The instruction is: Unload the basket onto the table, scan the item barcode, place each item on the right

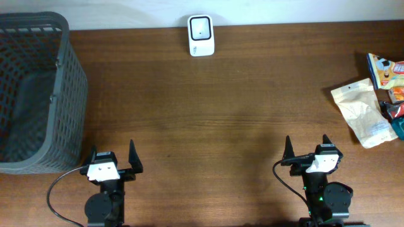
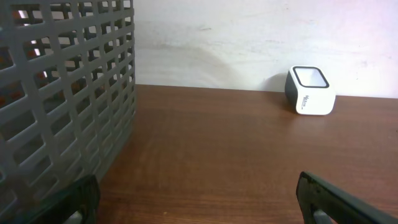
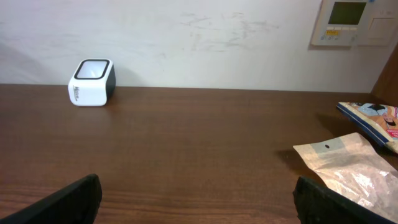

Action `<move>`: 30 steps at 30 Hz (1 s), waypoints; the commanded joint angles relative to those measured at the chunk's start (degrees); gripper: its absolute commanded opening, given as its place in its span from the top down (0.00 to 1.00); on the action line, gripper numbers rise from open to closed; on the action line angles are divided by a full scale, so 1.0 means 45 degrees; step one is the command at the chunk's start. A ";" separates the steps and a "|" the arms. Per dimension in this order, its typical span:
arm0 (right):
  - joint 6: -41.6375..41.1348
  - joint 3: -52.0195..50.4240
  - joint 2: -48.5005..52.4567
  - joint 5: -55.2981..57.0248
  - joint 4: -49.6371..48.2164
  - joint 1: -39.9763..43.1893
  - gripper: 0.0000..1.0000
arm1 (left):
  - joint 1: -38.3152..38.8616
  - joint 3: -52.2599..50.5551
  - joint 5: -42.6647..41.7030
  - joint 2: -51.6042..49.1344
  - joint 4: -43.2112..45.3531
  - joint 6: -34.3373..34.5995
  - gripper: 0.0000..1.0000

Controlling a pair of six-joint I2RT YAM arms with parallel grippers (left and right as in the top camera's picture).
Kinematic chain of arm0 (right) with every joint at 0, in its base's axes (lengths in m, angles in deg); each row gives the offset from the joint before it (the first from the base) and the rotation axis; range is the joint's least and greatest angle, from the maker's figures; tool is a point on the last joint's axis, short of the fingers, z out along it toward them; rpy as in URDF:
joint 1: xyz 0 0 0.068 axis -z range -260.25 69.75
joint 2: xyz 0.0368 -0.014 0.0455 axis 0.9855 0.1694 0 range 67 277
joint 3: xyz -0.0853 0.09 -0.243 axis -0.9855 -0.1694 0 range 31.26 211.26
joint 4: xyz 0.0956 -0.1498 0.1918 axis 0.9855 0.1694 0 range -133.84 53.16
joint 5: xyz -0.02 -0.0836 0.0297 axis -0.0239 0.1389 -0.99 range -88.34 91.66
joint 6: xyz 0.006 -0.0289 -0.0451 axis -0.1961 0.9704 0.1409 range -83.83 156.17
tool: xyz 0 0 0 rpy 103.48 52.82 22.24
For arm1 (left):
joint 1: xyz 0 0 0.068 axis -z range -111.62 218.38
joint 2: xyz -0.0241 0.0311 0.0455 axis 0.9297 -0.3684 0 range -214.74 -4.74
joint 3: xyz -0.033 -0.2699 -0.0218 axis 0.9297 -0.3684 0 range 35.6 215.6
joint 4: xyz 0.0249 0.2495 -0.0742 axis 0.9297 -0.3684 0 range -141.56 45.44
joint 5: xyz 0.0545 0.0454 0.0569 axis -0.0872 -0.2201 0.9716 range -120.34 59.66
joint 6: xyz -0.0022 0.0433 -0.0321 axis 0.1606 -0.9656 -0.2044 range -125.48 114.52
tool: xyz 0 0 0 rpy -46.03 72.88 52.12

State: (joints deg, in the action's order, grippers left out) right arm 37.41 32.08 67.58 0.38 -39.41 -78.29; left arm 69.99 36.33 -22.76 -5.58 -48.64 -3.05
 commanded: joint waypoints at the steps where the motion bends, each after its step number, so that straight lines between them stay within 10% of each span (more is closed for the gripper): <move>1: -0.0141 -0.0112 -0.0083 0.0151 0.0019 0.0063 0.02 | 0.0024 -0.0049 0.0175 0.0121 -0.0063 -0.0092 0.01; 30: -0.0141 -0.0112 -0.0083 0.0151 0.0019 0.0063 0.02 | 0.0024 -0.0044 -0.0199 0.0097 -0.0058 -0.1331 0.01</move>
State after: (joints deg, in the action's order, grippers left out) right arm 37.36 32.08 67.58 0.38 -39.41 -78.29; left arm 69.99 36.33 -23.44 -5.58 -48.68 -8.09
